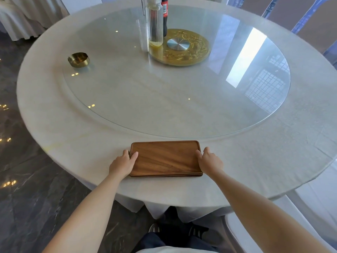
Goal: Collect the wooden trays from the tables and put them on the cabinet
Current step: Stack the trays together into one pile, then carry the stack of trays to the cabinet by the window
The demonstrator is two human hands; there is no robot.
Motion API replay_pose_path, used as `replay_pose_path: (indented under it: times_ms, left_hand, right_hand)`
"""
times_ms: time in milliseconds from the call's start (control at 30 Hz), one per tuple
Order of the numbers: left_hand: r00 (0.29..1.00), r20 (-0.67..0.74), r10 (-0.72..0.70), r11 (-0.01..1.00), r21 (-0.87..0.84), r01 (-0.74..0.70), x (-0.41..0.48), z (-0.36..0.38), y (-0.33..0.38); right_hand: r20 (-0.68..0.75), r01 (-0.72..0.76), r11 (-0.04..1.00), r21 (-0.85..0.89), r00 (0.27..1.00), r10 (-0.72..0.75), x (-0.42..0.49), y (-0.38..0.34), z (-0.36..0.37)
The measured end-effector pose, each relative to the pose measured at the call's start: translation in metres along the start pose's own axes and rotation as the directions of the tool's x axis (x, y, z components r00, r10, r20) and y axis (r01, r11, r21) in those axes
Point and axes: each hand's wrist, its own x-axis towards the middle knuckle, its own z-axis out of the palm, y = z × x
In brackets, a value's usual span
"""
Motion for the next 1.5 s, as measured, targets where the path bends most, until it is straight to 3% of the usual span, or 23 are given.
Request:
replay_pose_path:
  times_ms: [333,500,833,1067,1267,1500]
  left_hand:
    - [0.993,0.119,0.025,0.989,-0.148,-0.007,0.003,0.001,0.001]
    - [0.990,0.138,0.026,0.961,-0.276,0.014,0.009,0.002,-0.001]
    - [0.989,0.132,0.064,0.956,-0.293,-0.023,0.011,-0.004,0.005]
    - [0.972,0.097,0.215,0.943,-0.279,-0.181,-0.025,0.004,0.056]
    - [0.886,0.098,0.453,0.877,-0.228,-0.423,-0.104,0.033,0.141]
    - [0.673,0.184,0.716,0.697,-0.227,-0.680,-0.260,0.095,0.235]
  right_hand:
    - [0.062,-0.098,0.989,0.110,0.994,0.092,-0.013,-0.009,0.007]
    - [0.106,-0.175,0.926,0.334,0.983,0.148,-0.022,-0.015,0.009]
    - [0.031,-0.228,0.880,0.417,0.971,0.237,-0.046,-0.012,0.011]
    - [-0.084,-0.257,0.837,0.483,0.938,0.337,-0.087,0.043,-0.010]
    - [-0.204,-0.327,0.724,0.608,0.816,0.540,-0.170,0.138,-0.039]
    - [-0.307,-0.359,0.566,0.742,0.569,0.763,-0.331,0.268,-0.068]
